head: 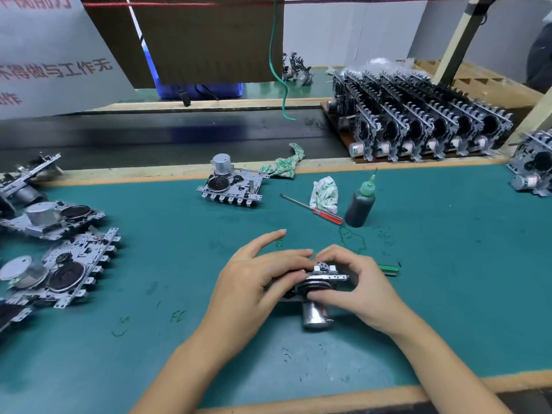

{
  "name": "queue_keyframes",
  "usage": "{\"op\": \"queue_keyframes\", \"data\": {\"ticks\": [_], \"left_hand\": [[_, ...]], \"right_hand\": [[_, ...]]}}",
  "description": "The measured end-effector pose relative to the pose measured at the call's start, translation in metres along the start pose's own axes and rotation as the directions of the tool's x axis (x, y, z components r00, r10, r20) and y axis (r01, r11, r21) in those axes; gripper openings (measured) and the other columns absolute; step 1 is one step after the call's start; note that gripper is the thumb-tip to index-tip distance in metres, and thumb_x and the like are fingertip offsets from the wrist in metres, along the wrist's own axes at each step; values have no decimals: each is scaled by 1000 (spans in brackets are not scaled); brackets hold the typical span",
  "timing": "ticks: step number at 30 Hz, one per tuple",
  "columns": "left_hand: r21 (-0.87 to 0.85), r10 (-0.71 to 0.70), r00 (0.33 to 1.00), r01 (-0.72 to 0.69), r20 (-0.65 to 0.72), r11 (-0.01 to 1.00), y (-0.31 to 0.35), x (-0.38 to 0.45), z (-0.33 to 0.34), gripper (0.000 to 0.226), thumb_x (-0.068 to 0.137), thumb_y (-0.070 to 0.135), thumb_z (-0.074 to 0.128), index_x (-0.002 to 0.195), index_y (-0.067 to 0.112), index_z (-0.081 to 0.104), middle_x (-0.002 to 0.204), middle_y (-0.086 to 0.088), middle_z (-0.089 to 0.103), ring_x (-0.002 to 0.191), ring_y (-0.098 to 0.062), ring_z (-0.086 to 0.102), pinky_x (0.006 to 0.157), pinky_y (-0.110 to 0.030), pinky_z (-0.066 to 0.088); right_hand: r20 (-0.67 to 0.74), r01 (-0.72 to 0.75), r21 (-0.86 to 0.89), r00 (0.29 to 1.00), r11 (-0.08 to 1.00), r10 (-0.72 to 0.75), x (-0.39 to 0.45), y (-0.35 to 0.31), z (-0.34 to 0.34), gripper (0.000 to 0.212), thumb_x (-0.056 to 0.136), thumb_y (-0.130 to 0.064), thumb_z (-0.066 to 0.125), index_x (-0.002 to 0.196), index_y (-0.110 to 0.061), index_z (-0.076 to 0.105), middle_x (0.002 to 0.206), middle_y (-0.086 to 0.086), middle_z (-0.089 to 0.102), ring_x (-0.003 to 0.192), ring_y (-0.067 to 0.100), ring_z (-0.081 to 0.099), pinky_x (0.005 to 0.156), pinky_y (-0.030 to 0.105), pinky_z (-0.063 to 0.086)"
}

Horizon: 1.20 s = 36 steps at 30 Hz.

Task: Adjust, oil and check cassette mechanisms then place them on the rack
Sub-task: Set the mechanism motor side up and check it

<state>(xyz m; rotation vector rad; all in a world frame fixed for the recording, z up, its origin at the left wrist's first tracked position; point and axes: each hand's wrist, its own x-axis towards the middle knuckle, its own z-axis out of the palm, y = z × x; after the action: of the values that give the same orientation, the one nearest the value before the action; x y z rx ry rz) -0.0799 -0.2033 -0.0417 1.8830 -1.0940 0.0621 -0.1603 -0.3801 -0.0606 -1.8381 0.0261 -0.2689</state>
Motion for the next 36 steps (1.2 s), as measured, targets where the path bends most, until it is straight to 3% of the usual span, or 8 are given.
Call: {"op": "queue_keyframes", "data": {"ticks": [7,9,12,15,24,31,33,36], "left_hand": [[-7,-31,999,31,26,1000,2,1,-3,20,86,26,60,99,33,73,105,32,65,127,3,43,101,-18,38],[-8,-33,999,34,21,999,2,1,-3,19,86,27,59,97,33,73,105,30,66,126,3,43,101,-18,38],[-14,-30,999,31,23,999,2,-1,-2,18,87,27,59,97,31,73,106,28,67,125,4,44,101,-18,39],[-25,-28,999,29,29,999,2,0,-3,18,87,28,59,97,31,73,106,28,67,123,4,46,100,-18,39],[-37,-37,998,39,53,999,3,2,-4,18,86,30,59,96,34,73,107,34,63,122,6,47,100,-19,39],[-68,-92,992,98,85,993,7,2,-9,25,87,35,59,107,51,60,112,34,61,119,8,49,100,-22,40],[-39,-111,989,115,95,993,8,1,-15,26,89,38,62,113,47,59,113,31,62,114,8,52,98,-26,42],[248,25,999,-36,48,968,11,3,-27,24,86,48,55,96,33,71,104,22,65,98,2,53,84,-27,43]], "right_hand": [[-3,-15,-43,1000,999,15,-2,-3,-1,27,65,-23,79,88,-26,65,87,-10,62,84,9,60,79,19,43],[-37,-4,-198,999,980,-3,-9,-2,1,30,68,-36,76,95,-30,65,92,-16,62,92,6,59,84,18,41],[-97,55,-627,984,777,-148,-24,2,-4,41,74,-57,59,101,-27,65,94,-24,58,93,2,51,89,21,34],[-49,125,-815,958,566,-282,-35,6,-8,42,79,-55,55,89,-16,68,84,-14,61,84,12,54,94,32,35],[26,182,-824,958,536,-286,-39,4,-12,40,82,-50,54,89,-15,70,88,-12,63,87,8,49,97,37,35],[-145,131,-599,952,790,-268,-27,-32,-16,34,81,-53,55,104,-28,61,86,-17,54,84,1,50,80,26,41],[-26,214,-695,946,686,-322,-14,-48,-14,32,83,-53,53,91,-24,60,74,-14,47,69,3,43,65,30,44],[211,345,-798,928,494,-307,6,-65,-9,37,84,-57,49,82,-20,55,66,-16,36,58,5,31,48,28,38]]}}
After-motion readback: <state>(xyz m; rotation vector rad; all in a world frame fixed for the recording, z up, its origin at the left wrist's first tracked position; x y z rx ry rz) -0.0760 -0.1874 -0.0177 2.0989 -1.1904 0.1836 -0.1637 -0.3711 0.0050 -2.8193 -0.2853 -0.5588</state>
